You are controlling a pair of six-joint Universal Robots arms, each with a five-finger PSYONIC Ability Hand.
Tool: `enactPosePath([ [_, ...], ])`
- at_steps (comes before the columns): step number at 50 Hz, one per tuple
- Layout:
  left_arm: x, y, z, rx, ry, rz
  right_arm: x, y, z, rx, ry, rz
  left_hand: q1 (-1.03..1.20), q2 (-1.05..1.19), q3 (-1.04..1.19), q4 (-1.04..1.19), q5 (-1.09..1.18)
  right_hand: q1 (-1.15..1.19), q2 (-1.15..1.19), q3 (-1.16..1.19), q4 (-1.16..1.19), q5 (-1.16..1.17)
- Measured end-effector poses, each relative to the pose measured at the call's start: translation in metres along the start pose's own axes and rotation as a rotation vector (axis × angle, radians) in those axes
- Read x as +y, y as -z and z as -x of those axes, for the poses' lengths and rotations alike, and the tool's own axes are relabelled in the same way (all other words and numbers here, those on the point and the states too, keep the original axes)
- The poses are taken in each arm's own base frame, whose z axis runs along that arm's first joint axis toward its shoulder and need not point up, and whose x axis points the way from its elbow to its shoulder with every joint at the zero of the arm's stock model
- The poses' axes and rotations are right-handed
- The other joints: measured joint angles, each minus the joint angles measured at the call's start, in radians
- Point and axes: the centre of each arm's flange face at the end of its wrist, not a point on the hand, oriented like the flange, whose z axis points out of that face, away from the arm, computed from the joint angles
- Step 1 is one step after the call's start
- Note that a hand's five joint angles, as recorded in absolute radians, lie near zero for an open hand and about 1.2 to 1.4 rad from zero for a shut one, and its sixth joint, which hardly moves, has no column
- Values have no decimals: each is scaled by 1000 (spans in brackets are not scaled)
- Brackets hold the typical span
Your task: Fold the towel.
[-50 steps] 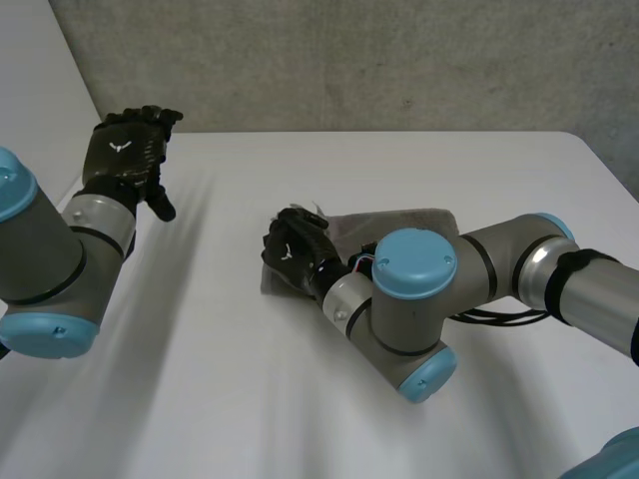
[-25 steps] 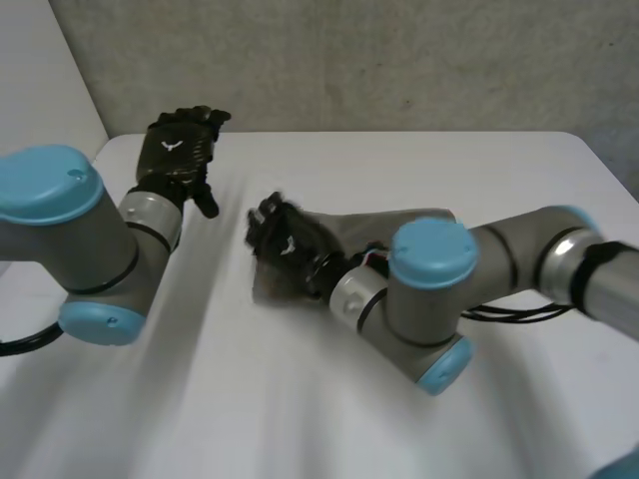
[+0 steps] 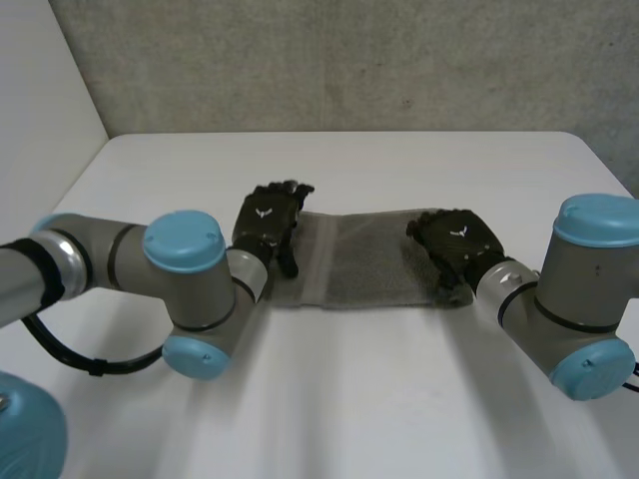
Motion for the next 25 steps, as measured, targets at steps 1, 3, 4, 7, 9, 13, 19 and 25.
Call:
enactPosePath([
  [1, 5, -1, 0, -1, -1, 10, 3, -1, 0, 3, 0, 14, 0, 0, 0, 0, 0, 35, 36, 38, 31, 32],
  [3, 10, -1, 1, -4, -2, 26, 7, -2, 0, 11, 2, 33, 0, 0, 0, 0, 0, 111, 117, 119, 117, 118],
  [4, 14, -1, 2, -5, -3, 36, 10, -3, 0, 18, 7, 46, 0, 0, 0, 0, 0, 156, 165, 165, 160, 159],
  [7, 18, 0, 2, -7, -4, 54, 15, -4, -1, 40, 30, 73, 0, 0, 0, 0, 0, 250, 248, 247, 246, 242],
  [9, 19, 2, 2, -7, -4, 61, 18, -5, -3, 64, 62, 94, 0, 0, 0, 0, 0, 374, 378, 365, 365, 358],
  [13, 16, 4, 1, -4, -4, 61, 21, -6, -7, 103, 125, 122, 0, 0, 0, 0, 0, 727, 724, 715, 717, 706],
  [19, -4, 7, -1, -1, -2, 27, 19, -7, -15, 162, 238, 137, 0, 0, 0, 0, 0, 925, 958, 996, 995, 973],
  [25, -38, 15, 6, -18, 2, -35, -7, -14, -15, 194, 382, 53, 0, 0, 0, 0, 0, 935, 962, 997, 997, 979],
])
